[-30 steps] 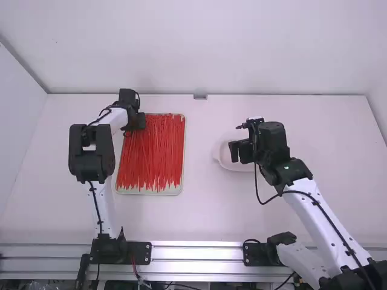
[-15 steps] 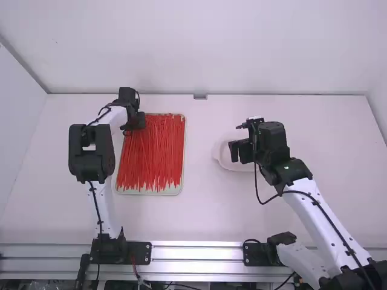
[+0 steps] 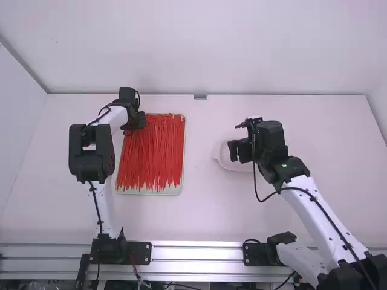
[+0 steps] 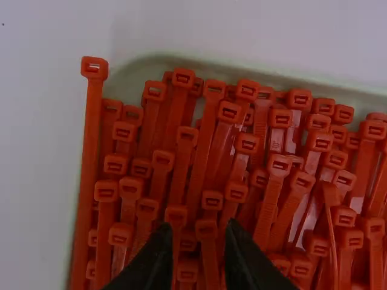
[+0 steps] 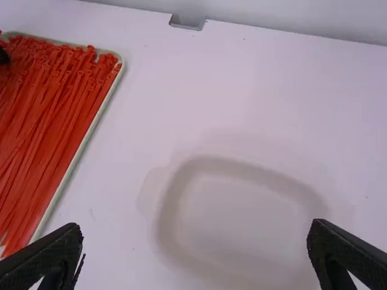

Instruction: Fasten the cable tie

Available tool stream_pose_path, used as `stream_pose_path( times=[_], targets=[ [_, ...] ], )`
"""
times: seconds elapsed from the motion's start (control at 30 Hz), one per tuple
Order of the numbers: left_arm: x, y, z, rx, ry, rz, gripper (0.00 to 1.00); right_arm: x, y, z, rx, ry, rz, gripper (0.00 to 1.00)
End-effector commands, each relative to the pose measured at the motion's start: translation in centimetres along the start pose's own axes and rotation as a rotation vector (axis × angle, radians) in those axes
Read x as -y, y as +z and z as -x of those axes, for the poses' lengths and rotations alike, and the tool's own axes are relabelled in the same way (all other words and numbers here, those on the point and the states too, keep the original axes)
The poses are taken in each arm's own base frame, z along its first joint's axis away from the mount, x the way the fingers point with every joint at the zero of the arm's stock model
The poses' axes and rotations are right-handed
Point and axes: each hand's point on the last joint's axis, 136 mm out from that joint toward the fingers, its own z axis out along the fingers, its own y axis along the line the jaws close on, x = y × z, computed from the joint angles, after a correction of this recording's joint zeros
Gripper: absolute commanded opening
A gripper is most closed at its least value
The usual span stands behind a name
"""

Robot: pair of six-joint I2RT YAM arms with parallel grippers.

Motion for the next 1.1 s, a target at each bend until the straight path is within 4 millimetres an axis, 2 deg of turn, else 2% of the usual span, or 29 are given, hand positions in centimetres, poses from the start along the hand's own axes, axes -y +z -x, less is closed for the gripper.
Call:
stream_pose_path(
  times=[0.0, 0.2, 0.6, 1.07],
  targets=[
    [0.58, 0.18, 0.19, 0.003, -0.002, -0.008, 0.22, 0.11, -0.01, 1.02, 0.016, 0.002, -0.002, 0.99],
    [1.52, 0.63, 0.13, 0.019, -0.014, -0.065, 0.20, 0.11, 0.04, 1.01, 0.015, 0.002, -0.002, 0.99],
    [1.27, 0.87, -0.21, 0.017, -0.017, -0.053, 0.17, 0.01, 0.03, 1.03, 0.015, 0.000, 0.000, 0.99],
    [1.07, 1.14, -0.66, 0.011, -0.016, -0.043, 0.20, -0.02, 0.03, 1.03, 0.015, 0.001, 0.003, 0.99]
  ],
)
